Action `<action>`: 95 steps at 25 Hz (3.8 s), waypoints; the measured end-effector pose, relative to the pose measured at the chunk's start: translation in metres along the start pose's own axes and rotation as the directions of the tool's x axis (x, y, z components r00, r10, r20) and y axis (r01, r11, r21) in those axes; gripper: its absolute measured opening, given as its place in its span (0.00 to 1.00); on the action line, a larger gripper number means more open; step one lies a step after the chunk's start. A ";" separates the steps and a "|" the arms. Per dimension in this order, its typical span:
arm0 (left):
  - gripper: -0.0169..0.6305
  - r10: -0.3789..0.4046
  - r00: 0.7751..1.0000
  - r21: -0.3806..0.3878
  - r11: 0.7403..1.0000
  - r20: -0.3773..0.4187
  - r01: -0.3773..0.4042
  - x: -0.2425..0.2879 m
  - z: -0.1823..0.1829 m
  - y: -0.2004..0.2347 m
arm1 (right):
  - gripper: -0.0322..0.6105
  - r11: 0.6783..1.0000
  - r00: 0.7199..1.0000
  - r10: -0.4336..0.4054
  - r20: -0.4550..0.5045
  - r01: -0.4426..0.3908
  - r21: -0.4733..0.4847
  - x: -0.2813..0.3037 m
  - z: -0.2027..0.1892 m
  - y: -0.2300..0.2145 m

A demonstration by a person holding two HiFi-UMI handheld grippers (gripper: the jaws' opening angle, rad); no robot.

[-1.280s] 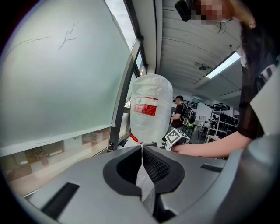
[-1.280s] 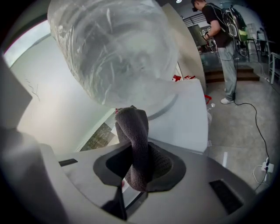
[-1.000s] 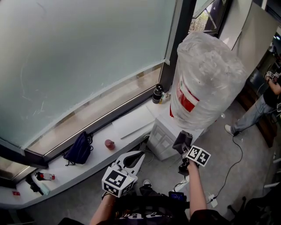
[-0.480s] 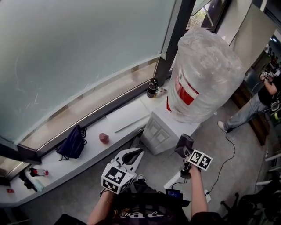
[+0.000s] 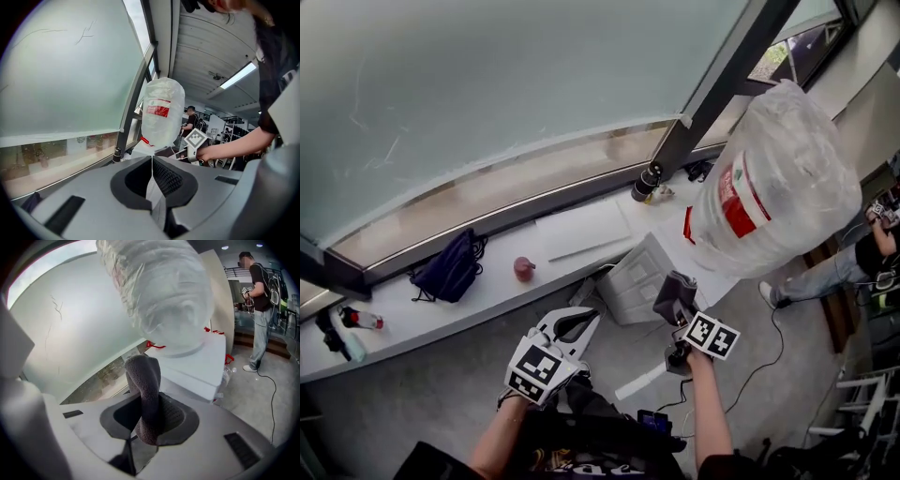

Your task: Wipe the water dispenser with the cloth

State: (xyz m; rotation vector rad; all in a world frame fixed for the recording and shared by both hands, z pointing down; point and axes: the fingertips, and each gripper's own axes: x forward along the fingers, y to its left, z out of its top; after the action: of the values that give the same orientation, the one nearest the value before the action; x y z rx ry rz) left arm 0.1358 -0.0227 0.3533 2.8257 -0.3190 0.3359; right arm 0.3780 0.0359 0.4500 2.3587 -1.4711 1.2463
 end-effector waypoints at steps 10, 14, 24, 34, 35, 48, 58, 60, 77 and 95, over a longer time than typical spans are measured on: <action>0.06 0.043 0.999 -0.007 0.999 -0.005 -0.043 -0.015 -0.047 0.037 | 0.21 0.993 0.999 -0.033 0.041 0.037 -0.115 0.084 0.015 0.059; 0.06 0.051 0.999 -0.003 0.999 -0.012 -0.051 -0.015 -0.066 0.046 | 0.21 0.990 0.994 -0.069 0.087 0.079 -0.118 0.109 0.030 0.055; 0.06 0.073 0.997 -0.047 0.996 -0.025 -0.075 -0.009 -0.118 0.069 | 0.21 0.970 0.986 -0.157 0.059 0.165 -0.181 0.169 0.002 0.031; 0.06 0.104 0.993 -0.052 0.993 -0.055 -0.107 0.012 -0.190 0.100 | 0.21 0.917 0.949 -0.316 -0.006 0.304 -0.258 0.247 -0.077 -0.018; 0.06 0.106 0.992 -0.053 0.993 -0.060 -0.110 0.015 -0.200 0.103 | 0.21 0.907 0.945 -0.327 -0.010 0.311 -0.285 0.256 -0.085 -0.022; 0.06 0.203 0.976 -0.077 0.975 -0.081 -0.209 0.028 -0.273 0.153 | 0.21 0.819 0.898 -0.434 -0.066 0.363 -0.443 0.363 -0.175 -0.062; 0.06 0.207 0.974 -0.094 0.972 -0.088 -0.215 0.020 -0.264 0.169 | 0.21 0.811 0.934 -0.346 -0.088 0.250 -0.529 0.341 -0.180 -0.029; 0.06 0.182 0.980 -0.083 0.979 -0.080 -0.189 0.023 -0.250 0.164 | 0.21 0.806 0.950 -0.300 -0.090 0.202 -0.556 0.317 -0.174 -0.013; 0.06 -0.018 1.000 0.044 0.999 -0.007 0.018 0.039 -0.131 0.120 | 0.21 0.769 0.974 -0.196 0.110 0.222 -0.599 0.101 -0.004 0.067; 0.06 -0.020 0.999 -0.064 0.998 0.028 0.021 0.054 -0.145 0.096 | 0.21 0.760 0.921 -0.357 0.155 0.382 -0.525 0.099 -0.013 -0.002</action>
State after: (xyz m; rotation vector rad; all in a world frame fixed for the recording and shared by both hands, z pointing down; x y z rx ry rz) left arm 0.1342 -0.0798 0.5262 2.7705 -0.3010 0.2772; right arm 0.3920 -0.0276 0.5263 2.1296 -1.0895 0.5716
